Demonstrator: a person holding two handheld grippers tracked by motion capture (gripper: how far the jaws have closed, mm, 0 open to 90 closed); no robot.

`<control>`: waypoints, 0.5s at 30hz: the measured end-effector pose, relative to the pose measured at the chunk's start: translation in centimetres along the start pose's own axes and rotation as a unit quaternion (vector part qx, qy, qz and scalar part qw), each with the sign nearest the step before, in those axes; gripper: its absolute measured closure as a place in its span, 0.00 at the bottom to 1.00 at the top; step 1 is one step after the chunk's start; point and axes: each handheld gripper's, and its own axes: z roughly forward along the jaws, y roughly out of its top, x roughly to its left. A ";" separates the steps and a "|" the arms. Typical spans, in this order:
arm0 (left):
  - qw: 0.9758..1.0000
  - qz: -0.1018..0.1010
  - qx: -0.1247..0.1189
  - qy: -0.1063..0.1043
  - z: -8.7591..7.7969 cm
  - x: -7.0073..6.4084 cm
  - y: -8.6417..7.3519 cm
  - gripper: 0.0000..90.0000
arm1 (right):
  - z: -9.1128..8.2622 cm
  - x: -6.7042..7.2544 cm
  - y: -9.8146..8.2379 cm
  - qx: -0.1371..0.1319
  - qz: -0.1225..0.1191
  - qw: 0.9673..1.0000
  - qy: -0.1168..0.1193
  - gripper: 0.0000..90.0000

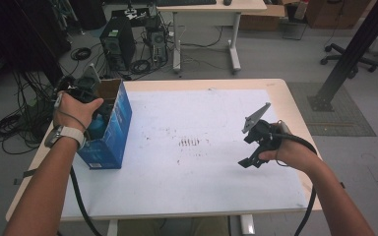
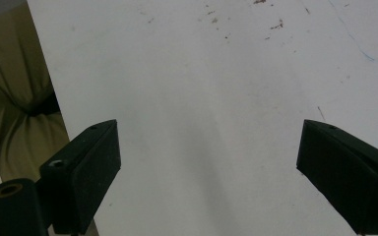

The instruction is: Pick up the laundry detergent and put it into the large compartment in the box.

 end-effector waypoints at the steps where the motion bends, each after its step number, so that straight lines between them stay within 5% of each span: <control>1: 1.000 0.001 -0.001 0.001 -0.1 0.0 0.0 0.16 | 0.0 0.0 0.0 0.001 -0.001 1.000 0.000 0.11; 15: 1.000 0.001 -0.004 -0.002 -0.6 -0.1 0.0 0.15 | -0.1 0.1 0.0 0.000 -0.001 1.000 -0.001 0.11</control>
